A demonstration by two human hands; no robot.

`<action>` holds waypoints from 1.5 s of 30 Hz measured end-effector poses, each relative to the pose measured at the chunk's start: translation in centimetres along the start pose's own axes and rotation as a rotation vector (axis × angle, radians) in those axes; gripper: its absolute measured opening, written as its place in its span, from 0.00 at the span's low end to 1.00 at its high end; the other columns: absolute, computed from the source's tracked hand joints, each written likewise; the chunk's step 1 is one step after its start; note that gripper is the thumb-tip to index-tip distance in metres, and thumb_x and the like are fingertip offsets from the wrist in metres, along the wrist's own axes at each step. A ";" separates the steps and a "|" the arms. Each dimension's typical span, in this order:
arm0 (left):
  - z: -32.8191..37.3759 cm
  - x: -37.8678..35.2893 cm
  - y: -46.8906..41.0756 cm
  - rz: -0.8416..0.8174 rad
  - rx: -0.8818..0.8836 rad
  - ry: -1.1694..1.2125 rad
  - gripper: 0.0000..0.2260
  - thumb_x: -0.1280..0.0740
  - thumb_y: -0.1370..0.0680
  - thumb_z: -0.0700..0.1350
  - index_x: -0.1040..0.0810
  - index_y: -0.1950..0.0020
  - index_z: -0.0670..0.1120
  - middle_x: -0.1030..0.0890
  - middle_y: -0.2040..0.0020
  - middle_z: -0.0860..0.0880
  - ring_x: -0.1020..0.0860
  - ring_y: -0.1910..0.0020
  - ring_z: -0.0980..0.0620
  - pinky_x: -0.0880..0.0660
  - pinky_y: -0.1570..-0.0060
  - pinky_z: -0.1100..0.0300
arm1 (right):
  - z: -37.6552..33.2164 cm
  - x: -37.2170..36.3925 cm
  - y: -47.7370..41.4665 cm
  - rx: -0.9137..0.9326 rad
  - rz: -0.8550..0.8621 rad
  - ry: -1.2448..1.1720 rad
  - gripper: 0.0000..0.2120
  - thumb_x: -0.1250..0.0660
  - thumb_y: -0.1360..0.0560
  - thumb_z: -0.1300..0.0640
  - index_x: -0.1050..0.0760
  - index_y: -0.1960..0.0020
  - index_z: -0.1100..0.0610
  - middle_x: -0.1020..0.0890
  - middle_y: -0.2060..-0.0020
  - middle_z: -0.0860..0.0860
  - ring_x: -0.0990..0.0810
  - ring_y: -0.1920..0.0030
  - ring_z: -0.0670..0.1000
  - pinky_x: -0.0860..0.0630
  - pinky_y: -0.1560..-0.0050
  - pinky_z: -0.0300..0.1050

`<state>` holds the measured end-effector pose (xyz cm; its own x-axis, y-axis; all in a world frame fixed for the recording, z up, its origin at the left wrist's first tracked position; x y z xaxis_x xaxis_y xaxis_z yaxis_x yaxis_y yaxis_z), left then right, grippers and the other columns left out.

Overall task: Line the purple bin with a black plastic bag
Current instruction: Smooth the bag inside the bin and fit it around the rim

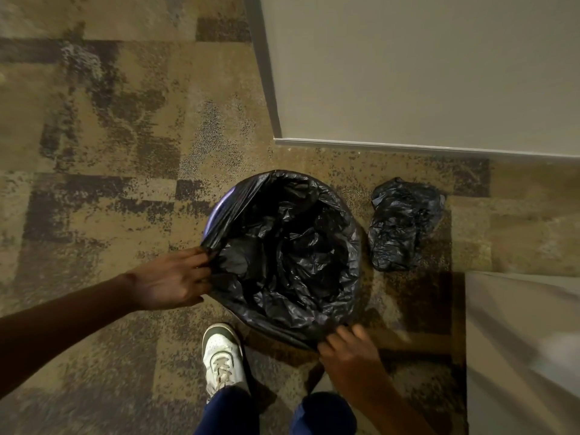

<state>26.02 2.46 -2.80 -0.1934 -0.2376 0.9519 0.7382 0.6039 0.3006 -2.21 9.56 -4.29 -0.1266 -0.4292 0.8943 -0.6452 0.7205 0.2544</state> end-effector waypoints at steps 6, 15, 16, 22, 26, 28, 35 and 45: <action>-1.6 -2.3 0.8 -0.204 -0.099 -0.029 0.17 0.37 0.27 0.58 0.18 0.48 0.49 0.16 0.50 0.46 0.22 0.45 0.43 0.30 0.38 0.46 | -1.5 -1.6 -1.2 -0.037 0.039 0.137 0.09 0.37 0.24 0.60 0.18 0.58 0.55 0.16 0.64 0.53 0.19 0.62 0.55 0.21 0.56 0.50; -3.8 -3.3 0.0 -0.168 0.124 0.008 0.17 0.44 0.25 0.45 0.19 0.46 0.40 0.18 0.47 0.38 0.26 0.37 0.37 0.37 0.29 0.41 | -2.4 -3.8 -3.3 -0.130 -0.196 0.258 0.04 0.25 0.37 0.60 0.21 0.67 0.57 0.21 0.75 0.53 0.22 0.70 0.54 0.21 0.59 0.47; -4.5 -2.6 0.0 -0.124 0.183 0.082 0.16 0.42 0.27 0.45 0.18 0.51 0.39 0.17 0.50 0.39 0.24 0.40 0.37 0.31 0.34 0.42 | -2.3 -3.9 -3.3 -0.152 -0.229 0.242 0.07 0.24 0.40 0.59 0.22 0.69 0.56 0.22 0.77 0.52 0.23 0.71 0.53 0.22 0.60 0.47; -7.5 1.9 -0.7 0.390 0.692 0.448 0.17 0.44 0.23 0.46 0.27 0.70 0.43 0.26 0.72 0.44 0.27 0.68 0.44 0.27 0.59 0.49 | -2.7 -1.9 -3.5 -0.261 -0.268 0.107 0.09 0.22 0.43 0.52 0.20 0.69 0.55 0.20 0.74 0.50 0.20 0.72 0.50 0.25 0.70 0.41; -9.5 0.5 -1.8 0.430 1.192 0.613 0.10 0.41 0.21 0.46 0.25 0.57 0.42 0.22 0.60 0.41 0.26 0.55 0.41 0.30 0.54 0.49 | -3.7 2.6 -3.6 -0.228 0.039 -0.032 0.10 0.32 0.43 0.60 0.31 0.79 0.55 0.30 0.84 0.49 0.34 0.85 0.48 0.42 0.77 0.34; -9.6 -0.5 -3.7 0.339 1.225 0.707 0.14 0.40 0.20 0.49 0.25 0.43 0.40 0.22 0.45 0.39 0.28 0.42 0.39 0.31 0.45 0.47 | -2.9 4.8 -3.9 -0.234 0.267 -0.059 0.06 0.37 0.40 0.63 0.27 0.75 0.56 0.25 0.77 0.52 0.26 0.76 0.51 0.35 0.71 0.38; -10.3 -2.4 -7.6 0.231 1.274 1.137 0.19 0.45 0.18 0.56 0.27 0.50 0.41 0.24 0.53 0.42 0.27 0.56 0.44 0.36 0.58 0.54 | 7.8 6.1 -7.3 -0.762 0.418 -0.340 0.29 0.31 0.28 0.59 0.38 0.31 0.60 0.33 0.34 0.65 0.32 0.37 0.62 0.31 0.43 0.50; -12.3 -3.6 -6.4 0.400 1.309 1.217 0.22 0.40 0.18 0.50 0.38 0.71 0.47 0.35 0.74 0.47 0.35 0.73 0.49 0.41 0.74 0.58 | 12.0 2.4 -10.0 -0.883 0.171 -0.571 0.18 0.42 0.22 0.61 0.36 0.33 0.60 0.22 0.67 0.53 0.23 0.71 0.53 0.30 0.75 0.44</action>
<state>29.95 -9.92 -8.92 0.8102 0.0576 0.5833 -0.4195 0.7520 0.5084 -5.05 -5.21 -9.10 -0.6466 -0.3116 0.6963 0.1607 0.8367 0.5236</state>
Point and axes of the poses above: each hand's wrist, its own y-axis away from the middle knuckle, its own x-axis out of the back of the hand, z = x × y, the point moved 7 cm from there along -y, towards the middle knuckle
